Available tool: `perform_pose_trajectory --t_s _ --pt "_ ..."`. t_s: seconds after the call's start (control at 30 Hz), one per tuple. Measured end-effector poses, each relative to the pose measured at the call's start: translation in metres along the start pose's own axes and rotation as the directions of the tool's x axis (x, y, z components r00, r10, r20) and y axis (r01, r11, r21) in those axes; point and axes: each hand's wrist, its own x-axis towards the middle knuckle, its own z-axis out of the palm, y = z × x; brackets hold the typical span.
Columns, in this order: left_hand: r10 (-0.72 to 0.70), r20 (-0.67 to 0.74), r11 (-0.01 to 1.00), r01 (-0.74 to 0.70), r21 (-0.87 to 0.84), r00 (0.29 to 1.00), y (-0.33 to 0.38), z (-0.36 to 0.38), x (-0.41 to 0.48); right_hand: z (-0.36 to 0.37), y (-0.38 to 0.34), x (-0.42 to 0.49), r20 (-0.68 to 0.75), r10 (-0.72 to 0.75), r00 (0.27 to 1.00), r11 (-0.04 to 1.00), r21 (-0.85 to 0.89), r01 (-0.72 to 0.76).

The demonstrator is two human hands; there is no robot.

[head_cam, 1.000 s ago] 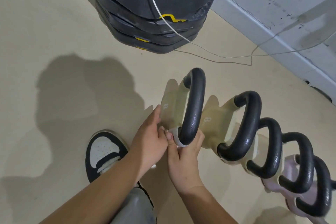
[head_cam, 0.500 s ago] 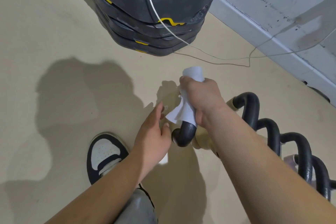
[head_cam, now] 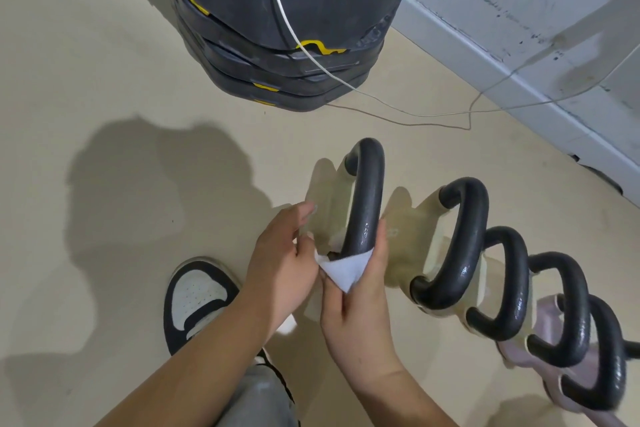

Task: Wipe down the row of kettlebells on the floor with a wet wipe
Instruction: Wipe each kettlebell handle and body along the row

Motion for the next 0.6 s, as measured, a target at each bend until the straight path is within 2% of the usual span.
perform_pose_trajectory --t_s 0.07,0.13,0.2,0.23,0.3,0.37,0.43,0.5,0.6 --pt "0.018 -0.030 1.000 -0.018 0.006 0.999 0.012 -0.004 -0.001 -0.016 -0.003 -0.006 -0.014 -0.001 1.000 0.999 -0.044 0.001" --pt "0.074 -0.087 0.997 -0.075 -0.006 0.993 0.027 -0.010 -0.003 -0.039 -0.014 -0.006 -0.200 0.045 0.979 0.999 0.005 -0.044" --pt "0.138 -0.110 0.988 -0.144 -0.048 0.984 0.046 -0.018 -0.007 -0.056 -0.042 0.001 -0.264 0.085 0.961 0.996 0.043 -0.076" --pt "0.166 -0.081 0.982 -0.173 -0.082 0.983 0.057 -0.019 -0.010 -0.061 -0.057 0.006 -0.232 0.082 0.969 0.996 0.044 -0.074" --pt "0.201 0.058 0.967 -0.189 -0.172 0.978 0.075 -0.020 -0.014 -0.066 -0.084 0.021 -0.065 0.100 0.993 0.993 0.064 -0.096" --pt "0.178 0.189 0.950 -0.118 -0.288 0.966 0.089 -0.023 -0.015 -0.065 -0.109 0.032 0.096 0.133 0.986 0.981 0.126 -0.145" --pt "0.142 0.222 0.931 -0.054 -0.361 0.965 0.095 -0.027 -0.013 -0.064 -0.122 0.044 0.193 0.207 0.959 0.952 0.187 -0.243" --pt "0.143 0.196 0.944 -0.074 -0.322 0.970 0.095 -0.030 -0.012 -0.062 -0.127 0.057 0.272 0.249 0.929 0.942 0.153 -0.297" --pt "0.109 0.192 0.977 -0.069 -0.202 0.975 0.099 -0.029 -0.009 -0.061 -0.130 0.062 0.271 0.210 0.939 0.974 0.023 -0.224"
